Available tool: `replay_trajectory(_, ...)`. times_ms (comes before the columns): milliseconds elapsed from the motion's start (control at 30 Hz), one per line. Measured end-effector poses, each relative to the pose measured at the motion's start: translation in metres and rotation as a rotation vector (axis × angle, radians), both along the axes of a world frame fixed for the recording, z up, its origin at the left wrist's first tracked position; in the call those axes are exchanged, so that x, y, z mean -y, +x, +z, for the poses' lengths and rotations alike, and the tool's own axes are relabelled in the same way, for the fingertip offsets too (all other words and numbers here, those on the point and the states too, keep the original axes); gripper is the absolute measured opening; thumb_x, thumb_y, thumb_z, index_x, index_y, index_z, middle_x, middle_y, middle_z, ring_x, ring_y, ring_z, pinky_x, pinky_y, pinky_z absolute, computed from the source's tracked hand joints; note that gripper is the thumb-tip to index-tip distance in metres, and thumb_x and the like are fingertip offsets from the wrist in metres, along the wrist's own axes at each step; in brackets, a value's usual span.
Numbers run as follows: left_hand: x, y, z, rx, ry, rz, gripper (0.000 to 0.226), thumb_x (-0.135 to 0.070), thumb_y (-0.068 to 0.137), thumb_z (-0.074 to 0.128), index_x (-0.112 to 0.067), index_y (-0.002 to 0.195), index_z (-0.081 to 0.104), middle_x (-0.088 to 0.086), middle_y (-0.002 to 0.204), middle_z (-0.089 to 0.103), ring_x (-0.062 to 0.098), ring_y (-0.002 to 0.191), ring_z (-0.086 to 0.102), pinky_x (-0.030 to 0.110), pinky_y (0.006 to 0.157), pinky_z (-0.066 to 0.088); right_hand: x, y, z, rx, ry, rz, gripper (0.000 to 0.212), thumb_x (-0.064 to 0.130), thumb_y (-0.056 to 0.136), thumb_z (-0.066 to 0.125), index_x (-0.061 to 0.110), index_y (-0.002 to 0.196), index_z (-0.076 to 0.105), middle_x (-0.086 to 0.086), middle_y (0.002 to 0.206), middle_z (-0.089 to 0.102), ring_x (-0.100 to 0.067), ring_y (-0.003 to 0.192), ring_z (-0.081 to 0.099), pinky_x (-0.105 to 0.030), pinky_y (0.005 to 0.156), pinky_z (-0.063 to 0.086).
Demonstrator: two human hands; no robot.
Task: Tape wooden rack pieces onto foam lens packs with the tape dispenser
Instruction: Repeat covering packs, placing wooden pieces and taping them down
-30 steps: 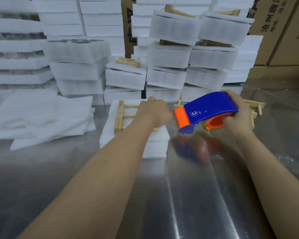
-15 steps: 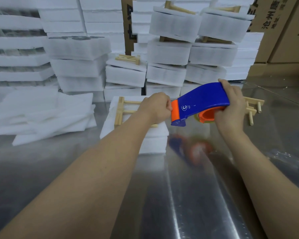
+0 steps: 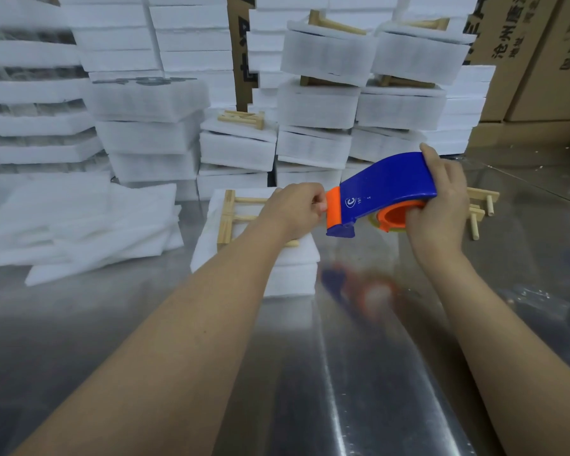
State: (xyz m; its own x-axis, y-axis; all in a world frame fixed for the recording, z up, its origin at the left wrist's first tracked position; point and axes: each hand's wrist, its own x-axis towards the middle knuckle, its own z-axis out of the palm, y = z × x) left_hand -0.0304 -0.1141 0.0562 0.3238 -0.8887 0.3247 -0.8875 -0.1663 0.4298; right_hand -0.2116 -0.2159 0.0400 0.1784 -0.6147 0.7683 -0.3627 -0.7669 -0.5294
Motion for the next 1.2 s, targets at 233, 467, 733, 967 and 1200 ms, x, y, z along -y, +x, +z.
replay_trajectory(233, -0.001, 0.002, -0.003, -0.116, -0.063, -0.032, 0.023, -0.011, 0.09, 0.049, -0.024, 0.072, 0.054, -0.01, 0.07, 0.066, 0.006, 0.068, 0.058, 0.027, 0.064, 0.044, 0.012, -0.007, -0.002, -0.053, -0.026, -0.111, 0.092, -0.019, 0.068, 0.059, 0.019, 0.148, 0.035, -0.021, 0.129, 0.042, -0.034, 0.12, 0.043, -0.038, 0.092, 0.044)
replay_trajectory(467, 0.005, 0.003, -0.004, 0.058, 0.003, 0.04, 0.018, -0.021, 0.092, 0.043, -0.027, 0.081, 0.056, -0.01, 0.092, 0.065, 0.018, 0.087, 0.055, 0.029, 0.068, 0.033, 0.044, -0.042, 0.011, 0.227, 0.626, -0.199, 0.073, 0.01, 0.08, 0.05, 0.013, 0.15, 0.031, -0.01, 0.133, 0.053, -0.017, 0.12, 0.051, -0.029, 0.102, 0.04)
replay_trajectory(733, 0.003, 0.004, -0.003, -0.036, 0.022, 0.045, 0.019, -0.023, 0.093, 0.041, -0.026, 0.084, 0.058, -0.016, 0.087, 0.058, 0.017, 0.086, 0.051, 0.03, 0.068, 0.033, 0.045, -0.034, 0.002, 0.086, 1.087, -0.005, 0.039, 0.04, 0.09, 0.058, 0.014, 0.118, 0.055, -0.01, 0.118, 0.053, -0.032, 0.098, 0.059, -0.033, 0.034, 0.051)
replay_trajectory(967, 0.002, 0.004, -0.003, -0.064, -0.023, 0.002, 0.02, -0.019, 0.091, 0.04, -0.026, 0.09, 0.058, -0.017, 0.078, 0.056, 0.013, 0.076, 0.049, 0.026, 0.06, 0.032, 0.026, -0.028, 0.004, -0.031, 0.258, -0.325, 0.043, 0.019, 0.091, 0.05, 0.007, 0.132, 0.049, -0.018, 0.128, 0.05, -0.034, 0.118, 0.046, -0.036, 0.092, 0.04)
replay_trajectory(1200, 0.002, 0.002, 0.0, -0.033, 0.02, 0.016, 0.013, -0.022, 0.09, 0.041, -0.03, 0.084, 0.05, -0.009, 0.086, 0.062, 0.019, 0.084, 0.05, 0.029, 0.061, 0.029, -0.049, 0.06, -0.012, 0.195, 0.674, 0.443, 0.022, 0.008, 0.097, 0.05, 0.019, 0.086, 0.065, -0.005, 0.087, 0.066, -0.02, 0.085, 0.061, -0.039, 0.084, 0.053)
